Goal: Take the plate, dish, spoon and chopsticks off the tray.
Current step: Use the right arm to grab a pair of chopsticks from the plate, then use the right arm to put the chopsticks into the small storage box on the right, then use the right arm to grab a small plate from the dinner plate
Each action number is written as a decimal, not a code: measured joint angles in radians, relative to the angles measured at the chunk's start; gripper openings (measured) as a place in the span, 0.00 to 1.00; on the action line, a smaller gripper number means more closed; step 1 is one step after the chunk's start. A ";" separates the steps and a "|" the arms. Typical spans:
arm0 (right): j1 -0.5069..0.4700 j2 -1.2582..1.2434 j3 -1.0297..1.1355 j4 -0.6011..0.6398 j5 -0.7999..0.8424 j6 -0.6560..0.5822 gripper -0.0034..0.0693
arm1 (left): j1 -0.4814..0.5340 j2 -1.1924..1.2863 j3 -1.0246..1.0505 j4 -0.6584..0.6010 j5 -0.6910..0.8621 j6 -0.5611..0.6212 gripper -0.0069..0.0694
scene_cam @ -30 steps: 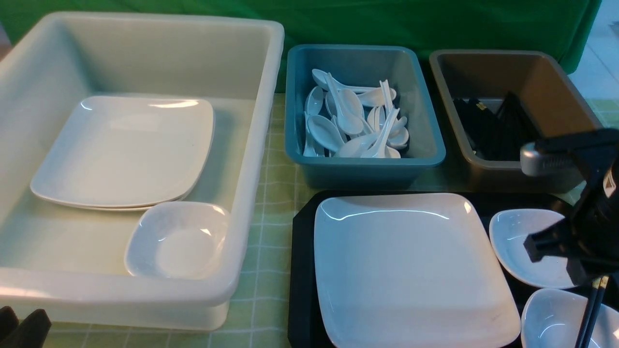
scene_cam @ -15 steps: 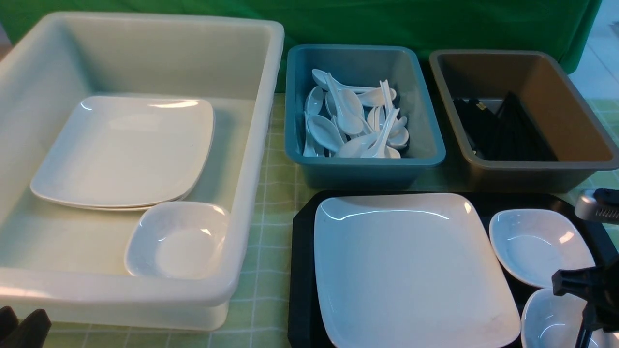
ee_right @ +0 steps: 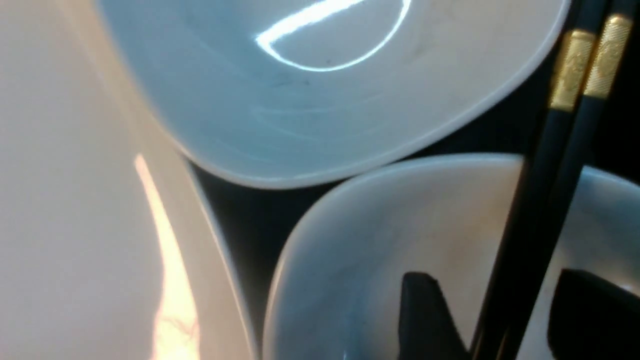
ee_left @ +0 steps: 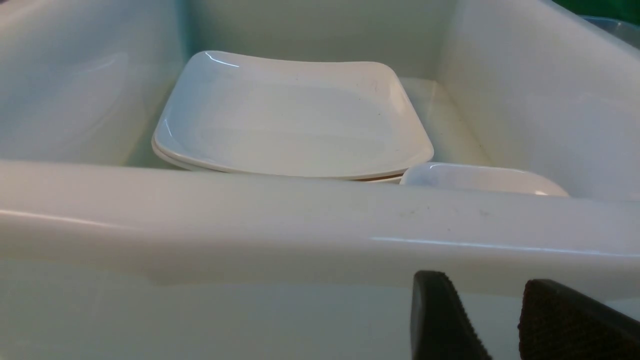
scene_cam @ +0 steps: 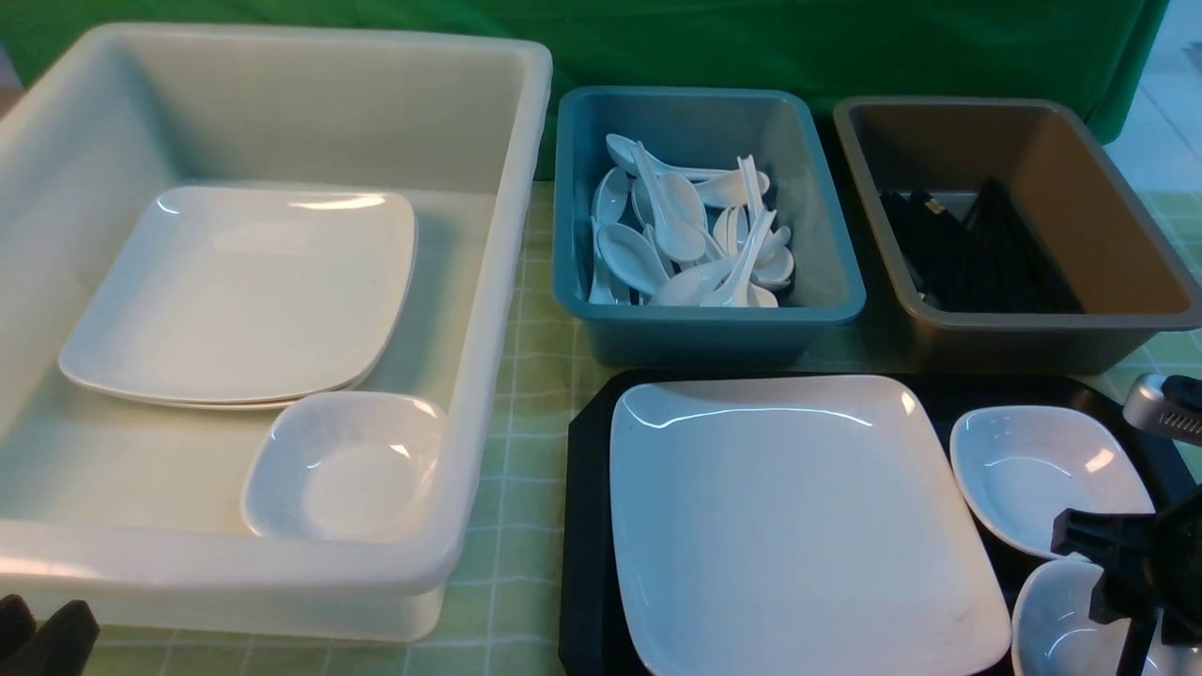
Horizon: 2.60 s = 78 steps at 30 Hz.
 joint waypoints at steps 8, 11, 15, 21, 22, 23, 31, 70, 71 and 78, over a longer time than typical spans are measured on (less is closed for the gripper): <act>0.000 0.084 0.000 -0.016 -0.026 0.054 0.51 | 0.000 0.000 0.000 0.000 0.000 0.000 0.39; 0.000 0.095 0.000 -0.016 -0.047 0.054 0.48 | 0.000 0.000 0.000 0.000 0.000 0.000 0.39; 0.000 0.096 0.000 -0.016 -0.049 0.053 0.33 | 0.000 0.000 0.000 0.000 0.000 0.001 0.39; -0.002 0.080 0.002 -0.019 -0.012 0.003 0.18 | 0.000 0.000 0.000 0.000 0.000 0.001 0.39; -0.002 0.066 0.002 -0.018 0.004 -0.016 0.18 | 0.000 0.000 0.000 0.000 0.000 0.001 0.39; -0.002 0.046 0.002 -0.018 0.021 -0.030 0.18 | 0.000 0.000 0.000 0.000 0.000 0.001 0.39; -0.002 -0.225 -0.044 -0.016 0.148 -0.133 0.18 | 0.000 0.000 0.000 0.000 0.000 0.001 0.39; -0.122 0.655 -1.023 -0.029 -0.259 -0.496 0.49 | 0.000 0.000 0.000 0.000 0.000 0.002 0.39; -0.122 0.640 -1.035 -0.029 -0.202 -0.497 0.47 | 0.000 0.000 0.000 0.000 0.000 0.002 0.39; -0.119 0.467 -1.030 -0.034 0.317 -0.511 0.11 | 0.000 0.000 0.000 0.000 0.000 0.001 0.39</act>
